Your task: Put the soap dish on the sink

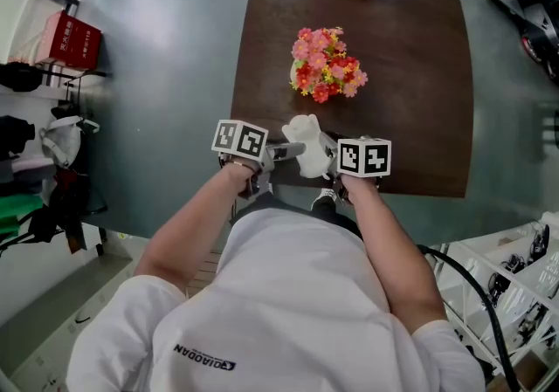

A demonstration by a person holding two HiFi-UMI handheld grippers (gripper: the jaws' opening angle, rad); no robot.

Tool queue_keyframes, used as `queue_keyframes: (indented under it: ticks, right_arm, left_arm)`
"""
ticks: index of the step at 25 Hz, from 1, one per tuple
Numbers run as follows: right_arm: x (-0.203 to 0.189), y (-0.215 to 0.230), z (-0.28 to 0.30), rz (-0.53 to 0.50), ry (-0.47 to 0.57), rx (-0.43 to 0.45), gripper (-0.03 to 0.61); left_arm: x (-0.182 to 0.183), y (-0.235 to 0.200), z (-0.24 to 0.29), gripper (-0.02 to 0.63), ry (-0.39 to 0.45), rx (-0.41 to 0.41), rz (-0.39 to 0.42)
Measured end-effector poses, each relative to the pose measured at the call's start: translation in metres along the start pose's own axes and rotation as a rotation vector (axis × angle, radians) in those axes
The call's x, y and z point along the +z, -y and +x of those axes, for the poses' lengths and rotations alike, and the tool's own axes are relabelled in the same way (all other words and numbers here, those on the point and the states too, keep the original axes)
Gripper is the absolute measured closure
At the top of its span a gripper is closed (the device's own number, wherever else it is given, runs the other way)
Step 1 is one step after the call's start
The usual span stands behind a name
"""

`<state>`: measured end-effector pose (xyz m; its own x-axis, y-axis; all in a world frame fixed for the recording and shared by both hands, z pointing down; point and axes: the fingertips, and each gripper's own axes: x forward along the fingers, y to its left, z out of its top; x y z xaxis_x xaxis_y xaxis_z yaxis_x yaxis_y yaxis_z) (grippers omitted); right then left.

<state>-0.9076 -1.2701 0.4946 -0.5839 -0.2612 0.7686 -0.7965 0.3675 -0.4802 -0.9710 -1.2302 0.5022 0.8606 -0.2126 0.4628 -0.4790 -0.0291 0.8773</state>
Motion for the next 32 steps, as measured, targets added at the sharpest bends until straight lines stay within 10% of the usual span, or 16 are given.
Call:
queue_keyframes:
  ticks: [4, 13, 32]
  right_arm:
    - [0.000, 0.001, -0.001, 0.095, 0.030, 0.011, 0.528]
    - [0.003, -0.014, -0.036, -0.121, 0.049, 0.152, 0.477]
    - [-0.025, -0.011, -0.026, 0.154, 0.124, 0.149, 0.477]
  left_arm:
    - [0.004, -0.011, -0.010, 0.316, 0.068, 0.069, -0.047]
    - [-0.036, 0.015, -0.018, 0.313, 0.081, 0.062, -0.037]
    - [-0.003, 0.004, -0.005, 0.465, 0.112, 0.132, 0.056]
